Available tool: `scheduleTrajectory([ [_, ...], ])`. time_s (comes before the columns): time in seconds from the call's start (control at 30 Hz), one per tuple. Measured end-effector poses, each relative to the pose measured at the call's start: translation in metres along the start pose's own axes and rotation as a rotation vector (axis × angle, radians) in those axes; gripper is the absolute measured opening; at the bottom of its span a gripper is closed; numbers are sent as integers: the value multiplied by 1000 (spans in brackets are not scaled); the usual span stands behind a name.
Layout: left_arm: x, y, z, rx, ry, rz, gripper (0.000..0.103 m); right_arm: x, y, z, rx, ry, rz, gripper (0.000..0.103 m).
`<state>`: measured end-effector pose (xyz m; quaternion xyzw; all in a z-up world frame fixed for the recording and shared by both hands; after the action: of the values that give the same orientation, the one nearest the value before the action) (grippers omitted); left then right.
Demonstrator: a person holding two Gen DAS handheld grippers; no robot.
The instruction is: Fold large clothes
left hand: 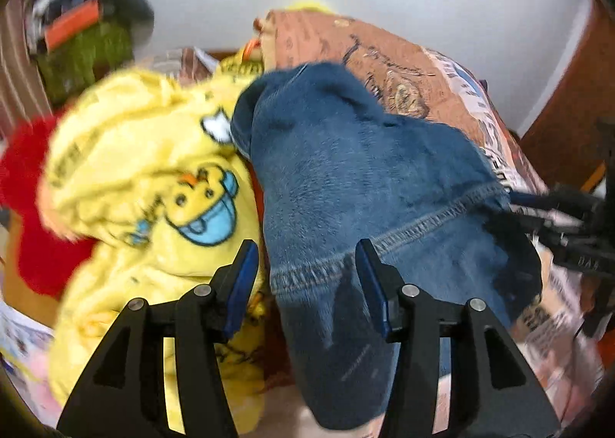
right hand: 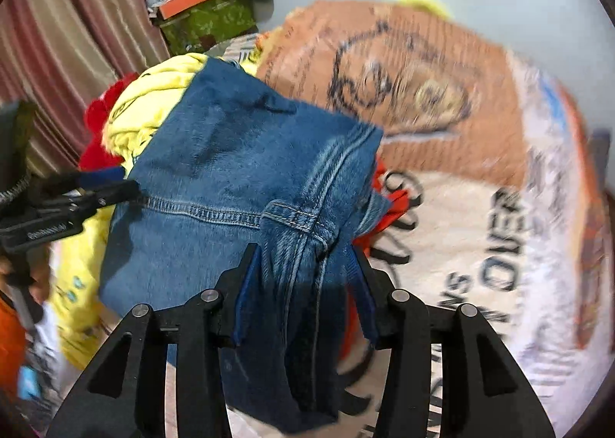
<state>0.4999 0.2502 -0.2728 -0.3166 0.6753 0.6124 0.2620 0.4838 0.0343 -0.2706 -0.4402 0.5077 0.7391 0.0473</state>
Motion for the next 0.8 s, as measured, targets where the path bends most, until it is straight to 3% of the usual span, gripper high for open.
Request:
scheduleTrajectory([
  [0.1,-3,17,-10,5,-46,-54,51,-9,19,10,43,79,-84,45],
  [0.17,0,22,-20,23,-55,-68,53,-12,22,20,38,105,-111,52],
  [0.3,18,0,-34,-10,-99,-27,54,-4,-1,35,10,142,-70,56],
  [0.37,31,-14,-34,-53,-129,3,54,7,-19,30,41,159,-25,57],
  [0.47,43,-21,-31,-143,-236,-20,70,20,-31,16,99,188,0,65],
  [0.5,46,-22,-29,-156,-252,-24,74,24,-33,10,80,165,5,67],
  [0.6,55,-22,-22,-128,-217,-32,75,31,-30,-9,24,72,7,75],
  [0.8,63,-12,-7,-71,-55,-12,76,47,-17,-32,-41,-73,22,75],
])
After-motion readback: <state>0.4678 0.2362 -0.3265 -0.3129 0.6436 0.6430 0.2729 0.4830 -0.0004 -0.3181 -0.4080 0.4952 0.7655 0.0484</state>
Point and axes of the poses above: each gripper's, at about its wrist camera, not at the fingertips, and y roughly against the way its jaws point, z to its left, x to its underside, the point moved 9 cm from there along -y, roughly the way its jaws point, and after that the axes turned 10 degrees about -z, right-handed, at the moved point
